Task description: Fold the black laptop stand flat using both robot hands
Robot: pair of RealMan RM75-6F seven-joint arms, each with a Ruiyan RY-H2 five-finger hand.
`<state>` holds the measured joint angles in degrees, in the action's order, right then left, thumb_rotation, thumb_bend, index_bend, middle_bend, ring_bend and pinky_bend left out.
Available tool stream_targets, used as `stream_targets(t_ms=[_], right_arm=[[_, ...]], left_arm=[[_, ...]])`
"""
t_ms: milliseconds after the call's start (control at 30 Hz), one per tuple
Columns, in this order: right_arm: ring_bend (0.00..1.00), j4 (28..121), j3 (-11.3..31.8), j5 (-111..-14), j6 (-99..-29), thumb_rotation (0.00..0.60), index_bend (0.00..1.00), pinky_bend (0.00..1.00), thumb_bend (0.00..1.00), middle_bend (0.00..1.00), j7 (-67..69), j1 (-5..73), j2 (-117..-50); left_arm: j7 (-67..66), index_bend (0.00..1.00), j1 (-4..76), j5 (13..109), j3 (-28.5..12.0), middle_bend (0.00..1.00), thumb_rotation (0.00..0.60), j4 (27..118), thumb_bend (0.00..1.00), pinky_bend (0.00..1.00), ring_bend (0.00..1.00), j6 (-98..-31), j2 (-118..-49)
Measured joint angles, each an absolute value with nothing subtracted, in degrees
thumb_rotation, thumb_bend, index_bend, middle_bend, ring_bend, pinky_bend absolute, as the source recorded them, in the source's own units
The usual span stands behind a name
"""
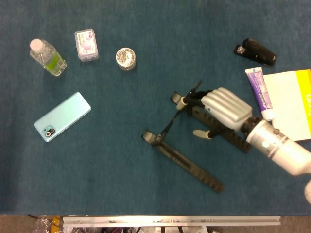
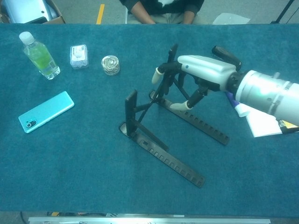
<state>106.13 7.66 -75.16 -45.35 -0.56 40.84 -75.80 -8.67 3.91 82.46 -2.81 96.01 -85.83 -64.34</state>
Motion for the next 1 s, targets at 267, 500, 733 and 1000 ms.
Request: stream_targets(t_ms=[267, 500, 733, 1000], right_arm=[[0.35, 104.3, 8.6, -72.1, -45.5, 0.6, 0.31, 0.43, 0.19, 0.47, -2.1, 42.5, -78.5], [0.33, 103.2, 8.9, -71.2, -46.5, 0.6, 0.31, 0.4, 0.19, 0.47, -2.4, 43.0, -79.5], [0.29, 102.1, 8.5, -72.2, -49.1, 0.6, 0.31, 0.25, 0.19, 0.45, -3.9, 42.6, -80.8], [0.28, 102.8, 8.1, -73.0, -49.3, 0.6, 0.31, 0.25, 0.19, 0.45, -2.4, 42.4, -80.2]], left_arm=[[-8.5, 0.02, 3.7, 82.4, -2.8, 0.02, 0.6, 96.0, 0.39, 0.0, 0.0, -86.0, -64.1], [-8.3, 0.02, 3.8, 82.5, -2.9, 0.02, 0.6, 96.0, 0.39, 0.0, 0.0, -85.8, -64.1], [-8.3, 0.02, 3.8, 82.4, -2.8, 0.02, 0.6, 95.9, 0.39, 0.0, 0.0, -85.6, -64.2], [-8.4, 0.02, 3.7, 82.6, -2.9, 0.02, 0.6, 96.2, 0.39, 0.0, 0.0, -86.0, -64.0]])
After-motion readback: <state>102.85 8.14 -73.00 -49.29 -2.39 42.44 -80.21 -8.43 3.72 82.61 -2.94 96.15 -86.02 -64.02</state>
